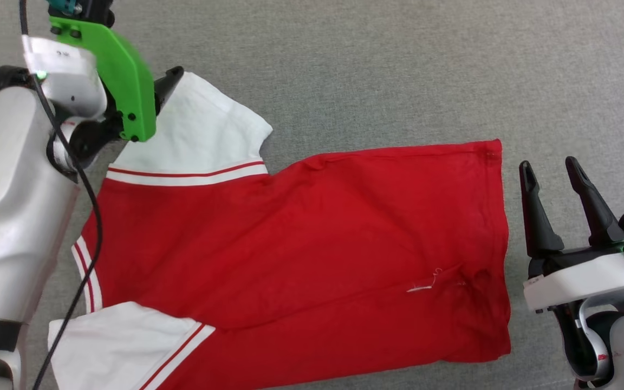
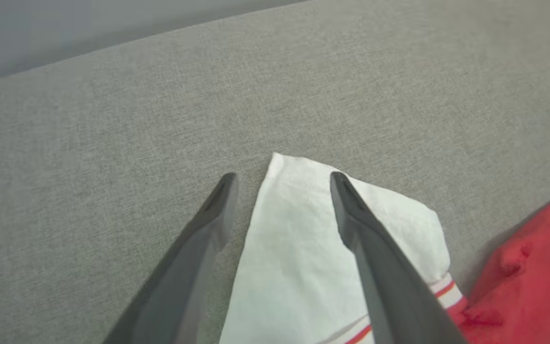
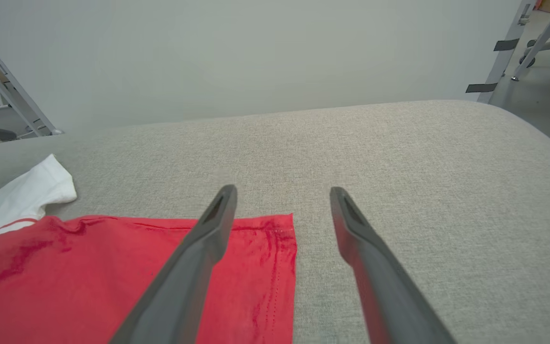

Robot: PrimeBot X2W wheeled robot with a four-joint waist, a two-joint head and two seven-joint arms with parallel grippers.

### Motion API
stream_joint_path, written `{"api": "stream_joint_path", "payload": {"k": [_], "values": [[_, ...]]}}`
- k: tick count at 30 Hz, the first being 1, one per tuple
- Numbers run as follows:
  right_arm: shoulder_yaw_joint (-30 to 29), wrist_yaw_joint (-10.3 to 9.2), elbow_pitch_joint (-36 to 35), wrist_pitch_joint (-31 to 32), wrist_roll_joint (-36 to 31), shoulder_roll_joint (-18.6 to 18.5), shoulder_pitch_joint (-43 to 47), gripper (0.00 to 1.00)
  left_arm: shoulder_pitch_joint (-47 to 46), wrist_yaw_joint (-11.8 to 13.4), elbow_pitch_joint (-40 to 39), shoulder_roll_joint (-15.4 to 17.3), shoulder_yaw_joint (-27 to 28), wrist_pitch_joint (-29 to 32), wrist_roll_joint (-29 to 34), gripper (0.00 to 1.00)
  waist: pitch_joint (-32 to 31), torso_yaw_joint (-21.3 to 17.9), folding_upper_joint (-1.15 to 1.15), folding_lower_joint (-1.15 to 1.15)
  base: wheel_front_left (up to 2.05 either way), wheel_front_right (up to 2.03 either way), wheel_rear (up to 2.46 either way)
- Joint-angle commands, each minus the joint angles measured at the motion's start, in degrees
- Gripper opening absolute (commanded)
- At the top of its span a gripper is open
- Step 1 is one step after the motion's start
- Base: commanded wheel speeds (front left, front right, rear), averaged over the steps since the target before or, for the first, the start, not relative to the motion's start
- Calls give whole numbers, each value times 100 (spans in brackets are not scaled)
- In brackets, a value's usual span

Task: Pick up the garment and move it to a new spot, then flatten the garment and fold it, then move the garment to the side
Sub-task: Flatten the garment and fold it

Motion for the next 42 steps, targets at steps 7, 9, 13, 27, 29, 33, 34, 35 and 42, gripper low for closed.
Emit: {"api": "stream_joint_path", "payload": {"k": [7, 9, 13, 27, 29, 33, 34, 35, 42], "values": [[91, -3, 263, -152, 144, 37, -225, 100, -379, -89, 575, 117, -174, 965, -280, 100, 452, -466, 0, -1, 0, 0, 0], [117, -3, 353, -187, 220, 40, -288, 100, -416, -61, 819, 156, -320, 1331, -248, 100, 532, -532, 0, -1, 0, 0, 0], [112, -3, 428, -206, 298, 45, -319, 100, -309, 4, 1035, 157, -553, 1833, -206, 100, 549, -570, 0, -1, 0, 0, 0], [22, -3, 682, 51, 834, -206, -569, 100, -90, 131, 866, 31, -455, 1541, -361, 0, 235, -411, 0, -1, 0, 0, 0], [80, -3, 928, 270, 959, -400, -696, 100, -98, 119, 797, 42, -417, 1364, -346, 0, 109, -341, 0, -1, 0, 0, 0], [394, -3, 1718, 879, 1507, -927, -1152, 100, -34, 32, 589, 68, -404, 1005, -312, 0, -174, -95, 0, -1, 0, 0, 0], [479, -3, 1854, 1025, 1591, -1035, -1229, 100, -15, 21, 531, 60, -405, 918, -298, 0, -221, -35, 0, -1, 0, 0, 0], [569, -3, 2002, 1205, 1704, -1153, -1319, 100, 15, 11, 453, 48, -414, 830, -281, 0, -267, 37, 0, -1, 0, 0, 0], [1234, -3, 2416, 2392, 2313, -1752, -1968, 100, 162, 10, -130, 46, -410, 426, -209, 0, -310, 421, 0, -1, 0, 0, 0]]}}
